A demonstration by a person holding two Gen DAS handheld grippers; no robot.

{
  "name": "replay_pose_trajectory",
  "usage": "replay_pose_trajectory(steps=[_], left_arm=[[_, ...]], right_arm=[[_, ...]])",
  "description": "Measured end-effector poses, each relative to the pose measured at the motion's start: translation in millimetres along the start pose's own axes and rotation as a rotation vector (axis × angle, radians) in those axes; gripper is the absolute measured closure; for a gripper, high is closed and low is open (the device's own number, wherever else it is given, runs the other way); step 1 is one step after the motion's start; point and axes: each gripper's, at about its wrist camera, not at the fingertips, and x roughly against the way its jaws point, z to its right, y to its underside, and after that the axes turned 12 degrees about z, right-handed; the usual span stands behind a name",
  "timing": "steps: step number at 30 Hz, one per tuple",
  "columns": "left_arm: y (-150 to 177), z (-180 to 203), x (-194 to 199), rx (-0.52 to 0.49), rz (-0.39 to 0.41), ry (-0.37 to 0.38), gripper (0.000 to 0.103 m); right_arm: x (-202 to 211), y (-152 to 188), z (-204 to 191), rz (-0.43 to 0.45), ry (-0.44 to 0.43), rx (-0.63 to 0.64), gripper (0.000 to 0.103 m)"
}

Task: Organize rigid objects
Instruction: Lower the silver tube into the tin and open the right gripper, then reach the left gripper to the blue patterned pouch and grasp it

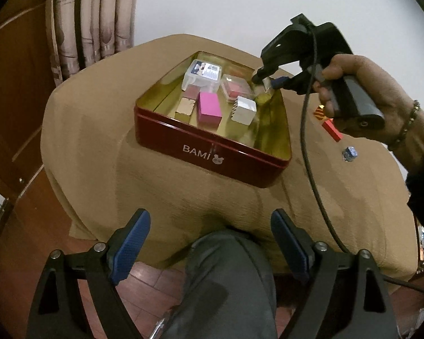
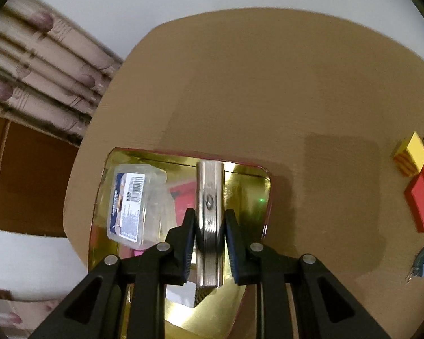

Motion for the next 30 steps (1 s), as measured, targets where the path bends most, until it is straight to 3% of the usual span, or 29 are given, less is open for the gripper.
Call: replay_pose_trajectory(steps=[6, 9, 12, 17, 20, 23, 27, 30], left_arm=[[1.8, 4.1, -0.4, -0.026, 0.002, -0.002, 0.019], [2.8, 6.6, -0.9, -0.027, 0.0, 0.002, 0.019], [5.4, 14.5, -0.9, -0.055, -0.005, 0.017, 0.019], [12.4, 37.3, -0.5, -0.147, -0.013, 0.075, 0.019], [17.3, 60.4, 0.8, -0.214, -0.026, 0.136, 0.019], [14.0, 95.0, 0.2, -0.307, -0.024, 0.209, 0.018], [-7.6, 153.7, -14.0, -0.427, 0.022, 0.351, 0.012], [-32.9, 195.3, -39.6, -0.477, 0.047, 0.465, 0.012]], right_arm=[[11.8, 1.3, -4.2, 0.079, 0.011, 0.057, 0.079], [52.7, 8.8, 9.6, 0.199, -0.041, 0.06, 0.077], [94.3, 30.9, 51.3, 0.312, -0.084, 0.017, 0.072], [144.9, 87.3, 146.2, 0.485, 0.182, 0.064, 0.07], [159.7, 112.4, 210.9, 0.492, 0.375, 0.058, 0.07], [168.5, 130.4, 269.2, 0.48, 0.509, 0.032, 0.07], [178.7, 145.4, 319.1, 0.485, 0.569, -0.015, 0.07], [182.7, 154.3, 342.2, 0.506, 0.523, -0.078, 0.069]])
